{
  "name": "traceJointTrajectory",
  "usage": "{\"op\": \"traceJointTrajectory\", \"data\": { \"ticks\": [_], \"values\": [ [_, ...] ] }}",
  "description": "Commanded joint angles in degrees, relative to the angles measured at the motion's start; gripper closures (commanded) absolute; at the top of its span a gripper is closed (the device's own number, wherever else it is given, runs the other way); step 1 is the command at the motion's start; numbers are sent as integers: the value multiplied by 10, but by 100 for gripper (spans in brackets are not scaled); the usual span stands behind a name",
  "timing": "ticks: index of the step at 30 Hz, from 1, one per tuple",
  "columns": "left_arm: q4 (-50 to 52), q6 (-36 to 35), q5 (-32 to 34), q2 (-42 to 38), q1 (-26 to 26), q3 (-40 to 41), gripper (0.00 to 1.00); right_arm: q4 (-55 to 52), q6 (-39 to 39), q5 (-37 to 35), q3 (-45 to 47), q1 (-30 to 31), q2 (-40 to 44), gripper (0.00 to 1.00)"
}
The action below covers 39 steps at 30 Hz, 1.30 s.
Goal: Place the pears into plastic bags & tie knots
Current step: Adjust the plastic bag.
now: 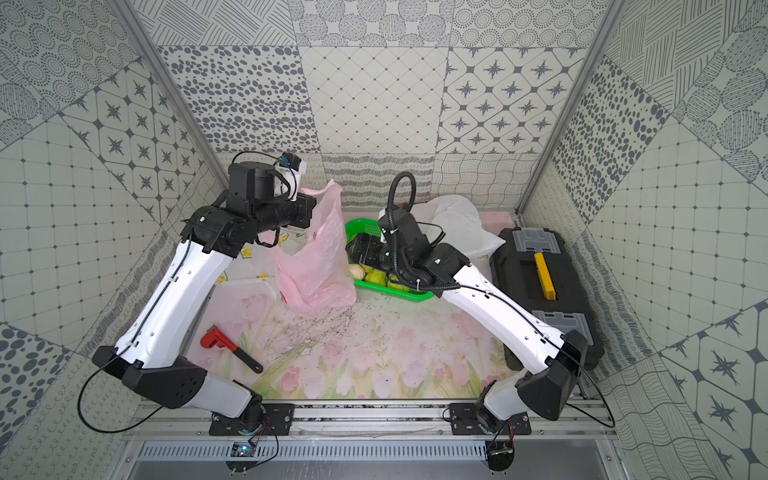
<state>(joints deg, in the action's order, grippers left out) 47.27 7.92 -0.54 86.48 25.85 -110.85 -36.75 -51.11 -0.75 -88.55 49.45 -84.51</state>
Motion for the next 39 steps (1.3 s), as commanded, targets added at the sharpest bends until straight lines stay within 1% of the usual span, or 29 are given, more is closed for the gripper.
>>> {"op": "traceJointTrajectory", "data": {
  "ticks": [1,3,4,7,9,11,13,16,18,20,22,23,24,25,27,28,29,30,31,33,34,36,37,39],
  "values": [
    [71,145,36,6,-7,-28,100,79,6,-100,-19,54,-27,6],
    [75,156,31,11,-10,-31,100,64,64,-153,-44,97,-59,4],
    [79,157,28,14,-11,-35,100,60,100,-191,-54,119,-73,3],
    [96,160,25,28,-17,-56,100,86,220,-287,-60,189,-101,2],
    [106,162,26,36,-20,-68,100,107,310,-339,-73,232,-127,2],
    [115,164,27,43,-23,-80,100,114,368,-375,-92,260,-153,2],
    [120,166,28,45,-25,-87,100,131,396,-392,-98,275,-171,2],
    [120,172,25,45,-26,-91,100,128,406,-394,-127,281,-213,2],
    [119,175,22,45,-26,-93,100,128,423,-400,-154,281,-259,2],
    [122,175,21,45,-25,-94,100,109,432,-425,-193,278,-309,3],
    [128,173,21,46,-26,-98,100,85,447,-464,-231,276,-349,8],
    [133,171,22,46,-26,-102,100,80,452,-473,-240,275,-360,14],
    [138,167,22,47,-27,-106,100,86,458,-472,-236,273,-361,22],
    [146,162,21,48,-29,-112,100,96,462,-465,-225,272,-354,32],
    [170,148,22,53,-41,-135,100,115,465,-433,-188,266,-321,59],
    [183,138,20,55,-48,-148,100,120,464,-414,-171,263,-303,70],
    [195,127,15,58,-57,-162,100,124,460,-387,-150,259,-278,77],
    [198,115,16,53,-63,-165,100,127,452,-346,-125,253,-248,82],
    [195,105,19,45,-68,-157,100,138,442,-305,-98,244,-217,84],
    [199,84,11,32,-79,-149,100,184,401,-177,-21,214,-135,86],
    [203,75,10,26,-85,-147,100,213,366,-104,20,191,-93,86],
    [203,63,-1,13,-96,-138,100,278,290,21,93,143,-25,89],
    [204,61,-4,8,-101,-135,100,322,257,64,134,123,10,90],
    [205,57,-10,1,-106,-133,100,382,195,137,188,88,50,94]
  ]
}}
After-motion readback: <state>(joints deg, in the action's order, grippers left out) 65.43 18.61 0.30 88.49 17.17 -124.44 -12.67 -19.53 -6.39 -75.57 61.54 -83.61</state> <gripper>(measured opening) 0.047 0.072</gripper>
